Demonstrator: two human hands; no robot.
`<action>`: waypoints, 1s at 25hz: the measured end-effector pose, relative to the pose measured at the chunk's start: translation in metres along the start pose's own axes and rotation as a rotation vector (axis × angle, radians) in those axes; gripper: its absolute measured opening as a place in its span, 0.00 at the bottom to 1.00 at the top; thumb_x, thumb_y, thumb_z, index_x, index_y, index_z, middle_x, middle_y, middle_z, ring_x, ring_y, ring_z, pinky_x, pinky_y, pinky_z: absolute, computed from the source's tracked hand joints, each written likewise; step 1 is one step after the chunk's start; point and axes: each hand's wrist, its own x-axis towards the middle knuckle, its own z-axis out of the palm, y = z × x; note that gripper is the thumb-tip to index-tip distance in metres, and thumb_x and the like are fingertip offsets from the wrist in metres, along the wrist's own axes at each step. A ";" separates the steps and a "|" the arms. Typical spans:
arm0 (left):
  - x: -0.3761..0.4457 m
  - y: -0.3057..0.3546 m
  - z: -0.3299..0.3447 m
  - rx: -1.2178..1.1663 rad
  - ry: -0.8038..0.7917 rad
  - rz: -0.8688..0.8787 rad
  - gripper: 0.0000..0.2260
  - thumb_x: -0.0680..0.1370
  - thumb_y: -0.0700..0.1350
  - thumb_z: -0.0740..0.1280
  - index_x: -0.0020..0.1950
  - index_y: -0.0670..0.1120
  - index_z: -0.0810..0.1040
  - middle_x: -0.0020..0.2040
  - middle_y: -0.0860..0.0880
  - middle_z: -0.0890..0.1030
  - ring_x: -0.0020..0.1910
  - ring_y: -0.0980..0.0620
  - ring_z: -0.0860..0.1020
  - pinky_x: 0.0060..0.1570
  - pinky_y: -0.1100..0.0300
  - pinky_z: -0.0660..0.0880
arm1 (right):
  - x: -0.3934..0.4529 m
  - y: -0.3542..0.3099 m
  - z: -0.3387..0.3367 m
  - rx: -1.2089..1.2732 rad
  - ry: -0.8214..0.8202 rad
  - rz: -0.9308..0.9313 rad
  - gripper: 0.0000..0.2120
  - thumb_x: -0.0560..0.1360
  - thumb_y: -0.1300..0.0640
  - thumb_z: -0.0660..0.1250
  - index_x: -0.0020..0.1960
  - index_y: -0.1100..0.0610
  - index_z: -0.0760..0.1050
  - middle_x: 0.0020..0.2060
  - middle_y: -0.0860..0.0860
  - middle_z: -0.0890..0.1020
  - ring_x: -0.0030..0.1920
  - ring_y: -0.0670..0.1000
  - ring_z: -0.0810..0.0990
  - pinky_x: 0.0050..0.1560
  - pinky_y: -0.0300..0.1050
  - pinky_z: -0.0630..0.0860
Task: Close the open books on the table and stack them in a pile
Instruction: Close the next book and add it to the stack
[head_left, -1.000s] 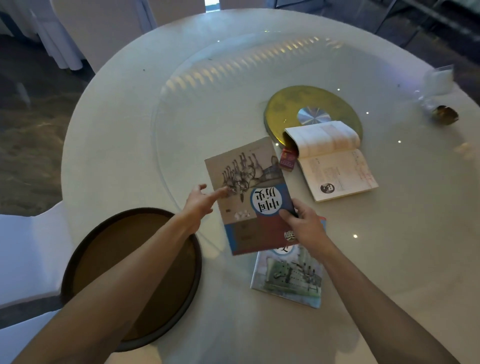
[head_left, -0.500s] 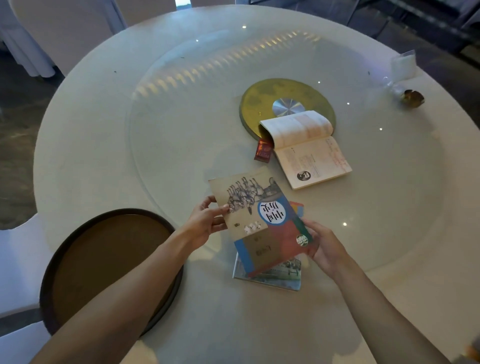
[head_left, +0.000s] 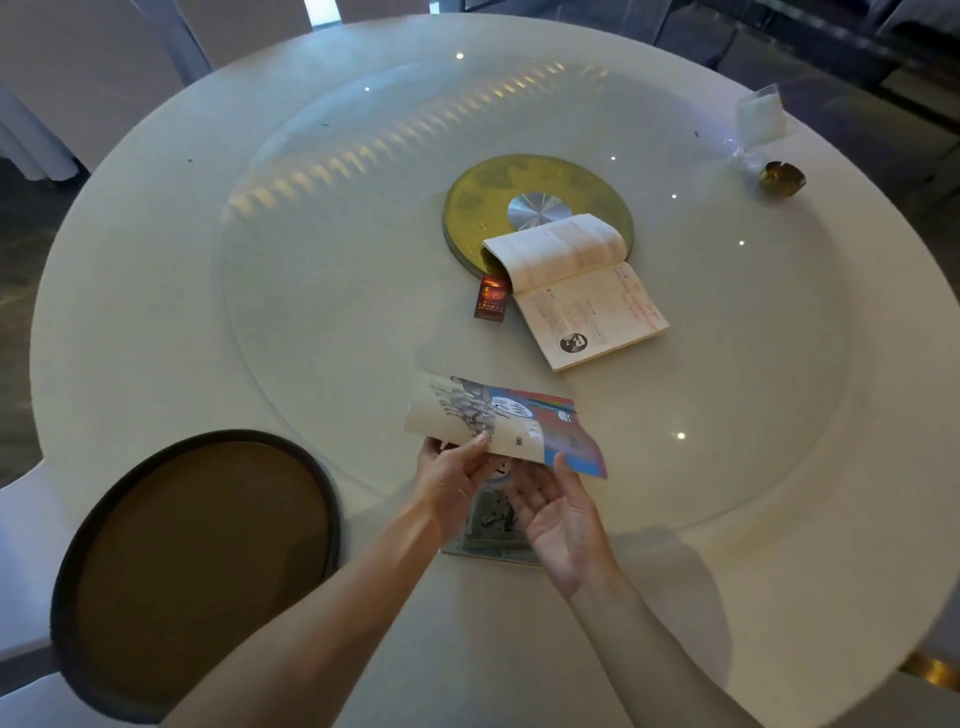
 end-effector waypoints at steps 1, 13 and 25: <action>-0.005 -0.008 0.002 0.010 0.005 0.000 0.21 0.76 0.26 0.67 0.67 0.38 0.72 0.60 0.31 0.81 0.50 0.39 0.84 0.45 0.51 0.85 | 0.004 0.001 0.003 -0.027 0.026 -0.033 0.25 0.80 0.56 0.67 0.75 0.63 0.72 0.66 0.64 0.81 0.54 0.57 0.87 0.56 0.51 0.84; 0.012 -0.004 -0.080 0.641 0.451 -0.054 0.17 0.76 0.31 0.67 0.65 0.38 0.79 0.45 0.43 0.81 0.39 0.49 0.77 0.42 0.56 0.76 | 0.042 -0.082 -0.023 -0.665 0.124 0.020 0.10 0.83 0.64 0.59 0.61 0.59 0.75 0.45 0.59 0.86 0.38 0.58 0.87 0.40 0.56 0.85; 0.015 -0.009 -0.046 1.252 0.157 0.004 0.11 0.79 0.41 0.66 0.60 0.46 0.81 0.50 0.50 0.82 0.45 0.53 0.79 0.34 0.66 0.70 | 0.087 -0.058 -0.046 -1.312 0.263 -0.007 0.10 0.76 0.59 0.66 0.56 0.59 0.81 0.51 0.58 0.87 0.51 0.60 0.86 0.55 0.63 0.83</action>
